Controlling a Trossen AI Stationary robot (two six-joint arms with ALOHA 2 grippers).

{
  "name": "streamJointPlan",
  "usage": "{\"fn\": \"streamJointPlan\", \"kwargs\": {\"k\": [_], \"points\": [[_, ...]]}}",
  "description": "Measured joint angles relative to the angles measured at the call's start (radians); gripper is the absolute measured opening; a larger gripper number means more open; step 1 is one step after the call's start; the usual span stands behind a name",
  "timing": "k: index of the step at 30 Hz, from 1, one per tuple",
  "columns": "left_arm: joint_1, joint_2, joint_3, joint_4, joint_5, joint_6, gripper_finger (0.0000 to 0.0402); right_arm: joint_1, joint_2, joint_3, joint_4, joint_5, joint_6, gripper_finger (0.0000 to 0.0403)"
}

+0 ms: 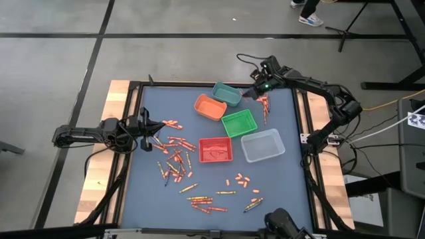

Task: Sort crayons
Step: Put the red orange crayon into the blue bin

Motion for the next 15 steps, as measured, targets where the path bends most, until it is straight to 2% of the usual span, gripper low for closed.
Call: {"fn": "streamJointPlan", "kwargs": {"k": [11,15], "points": [[0.000,0.000,0.000,0.000,0.000,0.000,0.0000,0.009,0.000,0.000,0.171,0.006,0.000,0.0019],[0.000,0.000,0.000,0.000,0.000,0.000,0.0000,0.048,0.000,0.000,0.246,0.105,0.000,0.0019]]}}
